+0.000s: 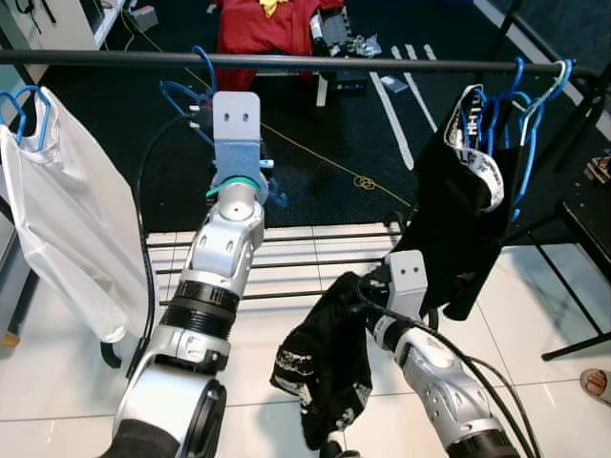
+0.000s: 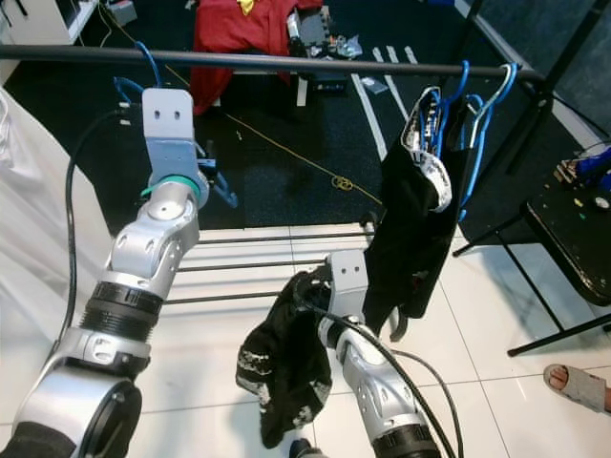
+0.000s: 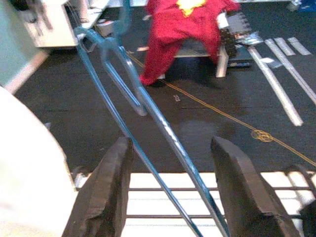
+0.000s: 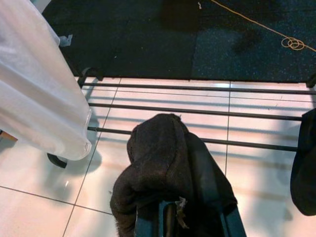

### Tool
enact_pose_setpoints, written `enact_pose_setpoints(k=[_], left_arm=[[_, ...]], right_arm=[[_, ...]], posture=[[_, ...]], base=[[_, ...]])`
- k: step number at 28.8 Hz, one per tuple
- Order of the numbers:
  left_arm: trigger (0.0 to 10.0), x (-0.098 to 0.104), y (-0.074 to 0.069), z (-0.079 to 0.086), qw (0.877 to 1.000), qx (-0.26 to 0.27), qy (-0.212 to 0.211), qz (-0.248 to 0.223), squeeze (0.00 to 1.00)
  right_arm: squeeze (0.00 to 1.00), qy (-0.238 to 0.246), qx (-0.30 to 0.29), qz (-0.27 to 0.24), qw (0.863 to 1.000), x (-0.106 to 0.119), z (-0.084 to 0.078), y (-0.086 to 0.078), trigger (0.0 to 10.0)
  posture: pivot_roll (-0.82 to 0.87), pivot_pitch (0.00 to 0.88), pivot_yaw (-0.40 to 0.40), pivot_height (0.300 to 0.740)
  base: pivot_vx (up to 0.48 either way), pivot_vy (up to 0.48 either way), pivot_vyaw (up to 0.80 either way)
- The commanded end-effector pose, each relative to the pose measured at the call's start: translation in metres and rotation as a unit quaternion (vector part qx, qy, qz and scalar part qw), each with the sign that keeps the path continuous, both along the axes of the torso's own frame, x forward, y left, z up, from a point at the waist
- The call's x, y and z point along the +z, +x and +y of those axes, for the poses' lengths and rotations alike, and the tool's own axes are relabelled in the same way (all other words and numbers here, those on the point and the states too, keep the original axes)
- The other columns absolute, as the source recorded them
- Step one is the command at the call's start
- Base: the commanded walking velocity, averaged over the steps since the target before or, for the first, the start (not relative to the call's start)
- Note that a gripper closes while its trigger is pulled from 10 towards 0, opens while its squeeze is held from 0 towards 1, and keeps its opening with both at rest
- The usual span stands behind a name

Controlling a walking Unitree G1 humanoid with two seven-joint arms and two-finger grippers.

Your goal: Hang hanger

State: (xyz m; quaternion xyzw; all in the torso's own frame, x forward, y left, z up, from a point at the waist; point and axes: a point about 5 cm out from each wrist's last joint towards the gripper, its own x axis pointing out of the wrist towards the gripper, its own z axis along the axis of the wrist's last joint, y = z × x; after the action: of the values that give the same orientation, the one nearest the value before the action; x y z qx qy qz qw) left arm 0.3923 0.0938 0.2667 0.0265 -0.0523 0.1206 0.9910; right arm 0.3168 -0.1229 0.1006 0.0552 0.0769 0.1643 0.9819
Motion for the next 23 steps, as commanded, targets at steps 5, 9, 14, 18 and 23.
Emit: enact_pose_setpoints(k=[5,9,14,18,23], left_arm=[[10.0,-0.006,0.004,0.009,0.999,0.037,0.014,0.005,0.0],[10.0,-0.006,0.006,0.011,0.999,0.034,0.007,0.006,0.0],[4.9,-0.005,0.011,0.003,1.0,0.013,0.004,0.014,0.0],[0.7,-0.005,0.014,-0.002,1.0,-0.003,0.011,0.017,0.0],[0.0,-0.005,0.016,-0.007,1.0,-0.016,0.019,0.019,0.0]], right_arm=[[0.0,0.002,-0.001,-0.013,1.0,0.005,-0.001,0.001,0.0],[0.0,0.002,0.002,-0.014,1.0,0.005,0.0,0.001,0.0],[0.0,0.002,0.007,-0.017,1.0,0.006,0.003,0.003,0.0],[0.0,0.002,0.007,-0.019,1.0,0.007,0.003,0.004,0.0],[0.0,0.003,0.007,-0.019,1.0,0.007,0.003,0.004,0.0]], posture=[[-0.07,0.18,0.053,0.74],[-0.07,0.174,0.05,0.74],[-0.07,0.167,0.053,0.74],[-0.07,0.164,0.056,0.74],[-0.07,0.162,0.058,0.74]], base=[[0.0,0.0,0.0],[0.0,0.0,0.0],[0.0,0.0,0.0],[0.0,0.0,0.0],[0.0,0.0,0.0]])
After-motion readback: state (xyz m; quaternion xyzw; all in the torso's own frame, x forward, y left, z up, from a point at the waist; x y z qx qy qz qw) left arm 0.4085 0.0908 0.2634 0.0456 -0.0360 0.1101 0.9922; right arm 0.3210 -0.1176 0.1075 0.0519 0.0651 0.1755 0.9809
